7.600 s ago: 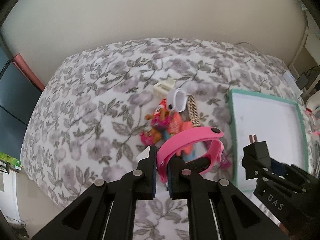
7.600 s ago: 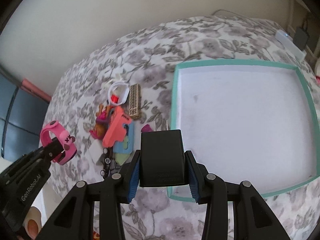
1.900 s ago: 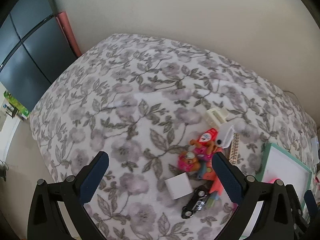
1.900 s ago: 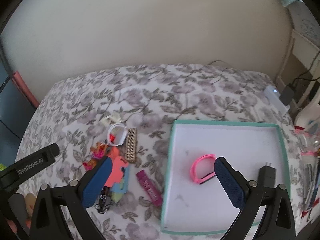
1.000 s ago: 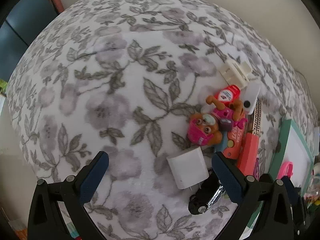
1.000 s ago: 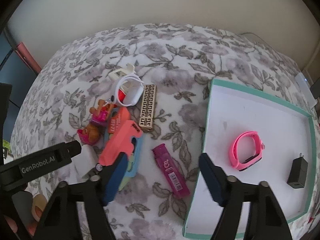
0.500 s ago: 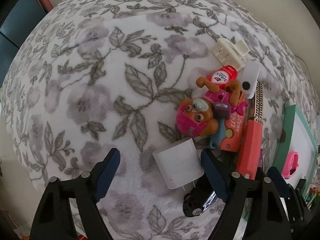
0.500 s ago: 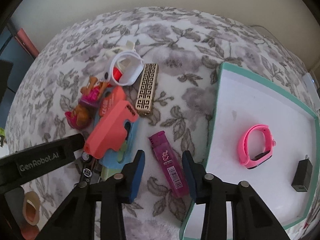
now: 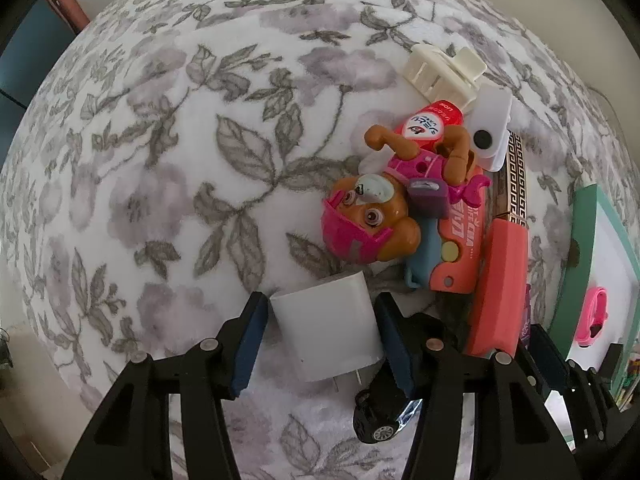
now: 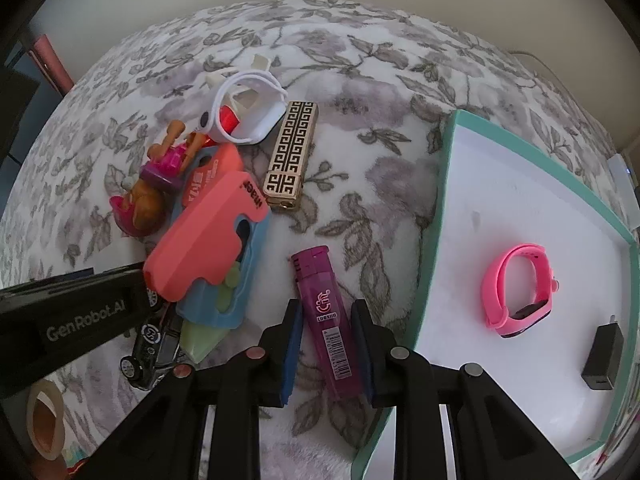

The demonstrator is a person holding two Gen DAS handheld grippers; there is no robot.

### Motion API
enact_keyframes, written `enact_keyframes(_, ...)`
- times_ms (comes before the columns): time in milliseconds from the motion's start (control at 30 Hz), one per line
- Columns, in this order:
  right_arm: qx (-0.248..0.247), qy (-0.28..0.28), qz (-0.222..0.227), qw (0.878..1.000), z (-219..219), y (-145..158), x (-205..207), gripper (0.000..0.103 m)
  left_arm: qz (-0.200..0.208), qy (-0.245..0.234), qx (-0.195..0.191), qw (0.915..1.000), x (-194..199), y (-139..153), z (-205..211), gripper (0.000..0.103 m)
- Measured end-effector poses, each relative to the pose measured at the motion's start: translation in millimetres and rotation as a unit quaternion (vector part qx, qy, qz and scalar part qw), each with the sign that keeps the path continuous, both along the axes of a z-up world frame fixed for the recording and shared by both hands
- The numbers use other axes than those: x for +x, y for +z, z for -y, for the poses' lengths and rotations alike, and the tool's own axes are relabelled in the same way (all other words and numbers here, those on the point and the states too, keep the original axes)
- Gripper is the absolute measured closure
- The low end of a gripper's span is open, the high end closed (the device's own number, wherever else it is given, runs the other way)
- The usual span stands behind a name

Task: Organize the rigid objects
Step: 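Close the left tool on the white charger while the right tool grips the pink lighter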

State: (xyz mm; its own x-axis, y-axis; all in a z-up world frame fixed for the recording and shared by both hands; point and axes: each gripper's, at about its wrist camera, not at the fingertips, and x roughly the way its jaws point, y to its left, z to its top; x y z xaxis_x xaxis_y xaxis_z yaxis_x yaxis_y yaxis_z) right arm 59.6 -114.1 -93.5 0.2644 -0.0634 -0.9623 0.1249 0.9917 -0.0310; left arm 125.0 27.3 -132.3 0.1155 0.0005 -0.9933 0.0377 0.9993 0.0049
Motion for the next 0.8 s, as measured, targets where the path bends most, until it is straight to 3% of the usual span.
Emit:
enact_keyframes(267,-0.013,0.007,0.009,1.0,-16.1,-3.5,-5.6,0.077,0.008,-0.004,0.002,1.0,3.0,-3.8,6.8,0.046)
enact_keyframes(567,-0.019,0.004,0.009,1.0,-21.5,-3.3,-12.3,0.082,0.01,-0.013,0.007,0.9998,3.7,3.6,13.2,0.053)
enact_keyframes(800,-0.005,-0.009,0.007,1.0,-12.5,-0.7,-14.3,0.082,0.013,-0.017,0.012,0.9997,3.1,7.2,15.8,0.055)
